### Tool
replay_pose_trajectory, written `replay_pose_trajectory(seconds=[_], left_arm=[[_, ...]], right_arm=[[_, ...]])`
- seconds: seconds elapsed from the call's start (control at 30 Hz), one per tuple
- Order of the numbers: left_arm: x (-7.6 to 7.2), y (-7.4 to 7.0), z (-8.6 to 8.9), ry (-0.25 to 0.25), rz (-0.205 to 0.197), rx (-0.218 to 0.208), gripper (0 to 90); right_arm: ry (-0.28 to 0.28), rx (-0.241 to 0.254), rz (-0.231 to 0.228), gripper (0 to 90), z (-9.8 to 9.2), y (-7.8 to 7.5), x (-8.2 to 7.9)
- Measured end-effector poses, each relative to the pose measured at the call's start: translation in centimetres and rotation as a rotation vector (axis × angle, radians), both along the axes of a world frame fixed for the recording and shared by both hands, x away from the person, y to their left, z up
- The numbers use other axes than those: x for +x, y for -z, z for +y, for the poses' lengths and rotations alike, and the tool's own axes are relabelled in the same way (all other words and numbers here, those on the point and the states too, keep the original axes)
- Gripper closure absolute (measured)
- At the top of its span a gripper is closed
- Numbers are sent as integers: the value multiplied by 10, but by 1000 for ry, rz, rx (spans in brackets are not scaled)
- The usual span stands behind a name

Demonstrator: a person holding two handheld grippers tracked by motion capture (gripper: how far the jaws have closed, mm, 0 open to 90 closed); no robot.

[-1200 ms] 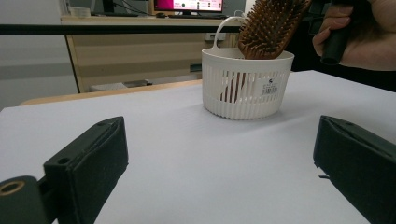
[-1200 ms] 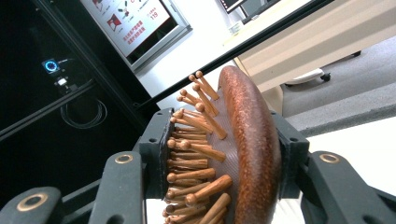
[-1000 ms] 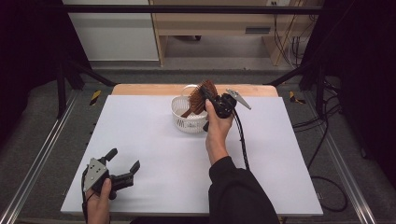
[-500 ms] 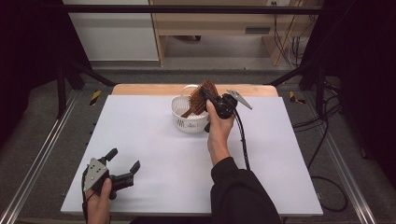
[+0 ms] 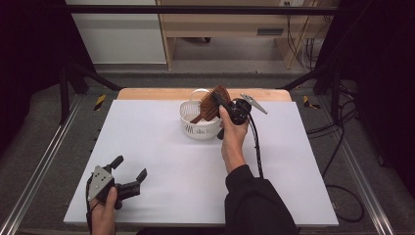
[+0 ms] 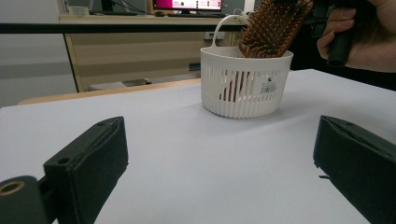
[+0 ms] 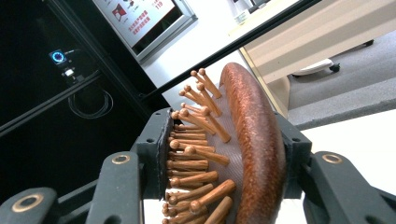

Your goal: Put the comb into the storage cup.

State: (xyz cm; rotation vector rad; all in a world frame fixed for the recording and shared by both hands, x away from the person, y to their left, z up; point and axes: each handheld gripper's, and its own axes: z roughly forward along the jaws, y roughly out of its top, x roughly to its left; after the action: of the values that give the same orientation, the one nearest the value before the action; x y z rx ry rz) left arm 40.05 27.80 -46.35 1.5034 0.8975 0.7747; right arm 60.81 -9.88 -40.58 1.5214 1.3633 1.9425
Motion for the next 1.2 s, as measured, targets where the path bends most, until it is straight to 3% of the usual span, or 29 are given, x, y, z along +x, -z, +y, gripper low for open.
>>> replay_pose_trajectory(seconds=[1.2], left_arm=[[0, 1, 0, -1, 8, 6, 31]], right_arm=[[6, 24, 64, 447, -19, 15, 5]])
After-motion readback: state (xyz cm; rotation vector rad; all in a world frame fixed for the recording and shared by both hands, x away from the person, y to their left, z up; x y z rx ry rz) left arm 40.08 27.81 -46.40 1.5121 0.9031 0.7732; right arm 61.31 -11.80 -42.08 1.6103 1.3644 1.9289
